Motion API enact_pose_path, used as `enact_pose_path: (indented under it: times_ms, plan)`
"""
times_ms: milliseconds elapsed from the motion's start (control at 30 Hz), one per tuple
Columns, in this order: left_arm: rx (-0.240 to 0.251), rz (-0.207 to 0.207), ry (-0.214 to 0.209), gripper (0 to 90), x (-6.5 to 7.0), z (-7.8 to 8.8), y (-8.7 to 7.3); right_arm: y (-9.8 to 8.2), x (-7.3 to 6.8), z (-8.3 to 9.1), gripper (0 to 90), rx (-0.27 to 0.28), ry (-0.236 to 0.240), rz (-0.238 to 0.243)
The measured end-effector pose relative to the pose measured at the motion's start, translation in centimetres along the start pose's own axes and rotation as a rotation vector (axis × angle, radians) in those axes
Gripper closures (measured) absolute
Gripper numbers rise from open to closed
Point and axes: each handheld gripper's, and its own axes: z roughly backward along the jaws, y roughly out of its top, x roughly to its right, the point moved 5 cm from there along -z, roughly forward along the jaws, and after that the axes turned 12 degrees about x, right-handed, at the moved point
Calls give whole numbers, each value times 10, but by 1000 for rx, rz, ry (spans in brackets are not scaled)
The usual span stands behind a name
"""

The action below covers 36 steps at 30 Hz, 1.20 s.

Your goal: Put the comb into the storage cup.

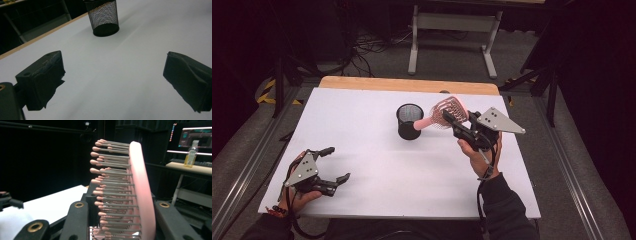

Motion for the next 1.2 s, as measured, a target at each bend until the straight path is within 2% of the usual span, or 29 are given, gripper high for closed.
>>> enact_pose_path:
  times_ms: [300,567,800,900,1000,1067,1133,1200]
  plan:
    - [-14,-5,-12,40,2,-2,-1,9,8,-17,633,2,-30,29]
    - [-7,1,-13,46,2,-2,0,11,14,-34,633,11,-48,0]
    - [-3,0,-11,44,2,-1,0,7,17,-52,633,-9,-66,2]
    - [11,31,-15,45,1,0,1,5,18,-56,633,-18,-70,4]
    - [16,22,-9,49,1,0,1,1,18,-61,633,-28,-79,3]
    - [18,20,-20,49,3,-1,1,-1,18,-65,633,-32,-81,3]
    - [7,3,-18,49,2,-1,1,-4,19,-68,633,-40,-89,6]
    - [7,11,-24,48,4,-1,0,-8,19,-71,633,-48,-91,-1]
